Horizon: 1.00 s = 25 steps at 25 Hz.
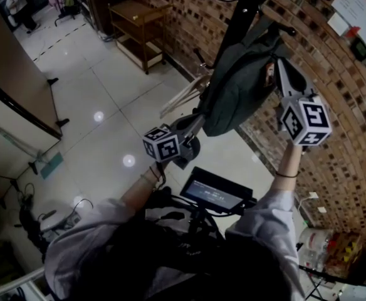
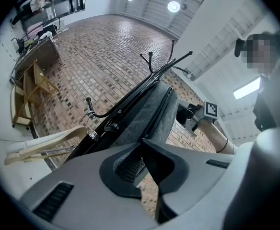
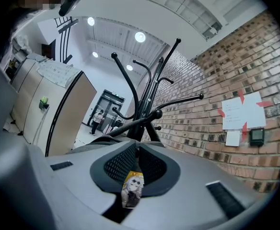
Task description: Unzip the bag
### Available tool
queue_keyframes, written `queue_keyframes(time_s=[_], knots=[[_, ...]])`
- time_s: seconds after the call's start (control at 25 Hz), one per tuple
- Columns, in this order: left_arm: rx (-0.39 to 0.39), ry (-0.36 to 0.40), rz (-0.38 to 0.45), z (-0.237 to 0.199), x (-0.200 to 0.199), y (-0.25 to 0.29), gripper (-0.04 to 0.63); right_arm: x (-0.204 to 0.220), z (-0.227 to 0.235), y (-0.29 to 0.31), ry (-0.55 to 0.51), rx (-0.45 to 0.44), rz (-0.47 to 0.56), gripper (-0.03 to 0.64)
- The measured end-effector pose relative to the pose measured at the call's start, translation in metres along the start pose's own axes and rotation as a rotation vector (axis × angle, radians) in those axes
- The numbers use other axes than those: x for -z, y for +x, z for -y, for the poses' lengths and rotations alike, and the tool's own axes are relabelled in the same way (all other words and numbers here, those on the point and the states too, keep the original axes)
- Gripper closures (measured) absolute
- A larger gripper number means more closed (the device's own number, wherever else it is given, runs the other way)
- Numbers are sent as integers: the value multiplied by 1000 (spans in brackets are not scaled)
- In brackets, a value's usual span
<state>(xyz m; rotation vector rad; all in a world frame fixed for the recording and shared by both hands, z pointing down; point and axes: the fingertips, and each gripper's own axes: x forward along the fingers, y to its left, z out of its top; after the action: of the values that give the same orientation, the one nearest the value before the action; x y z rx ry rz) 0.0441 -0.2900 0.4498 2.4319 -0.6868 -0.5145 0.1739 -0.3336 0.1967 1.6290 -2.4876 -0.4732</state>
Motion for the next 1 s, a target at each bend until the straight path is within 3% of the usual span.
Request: queue_keyframes(time_s=[0.36, 0.68, 1.0], knots=[[-22, 51, -34, -5, 7, 1, 586, 6, 8, 1, 34, 14, 11, 594], [-29, 30, -44, -9, 13, -1, 586, 10, 9, 1, 69, 5, 24, 592], [-46, 62, -80, -14, 23, 1, 586, 14, 10, 1, 107, 1, 37, 592]])
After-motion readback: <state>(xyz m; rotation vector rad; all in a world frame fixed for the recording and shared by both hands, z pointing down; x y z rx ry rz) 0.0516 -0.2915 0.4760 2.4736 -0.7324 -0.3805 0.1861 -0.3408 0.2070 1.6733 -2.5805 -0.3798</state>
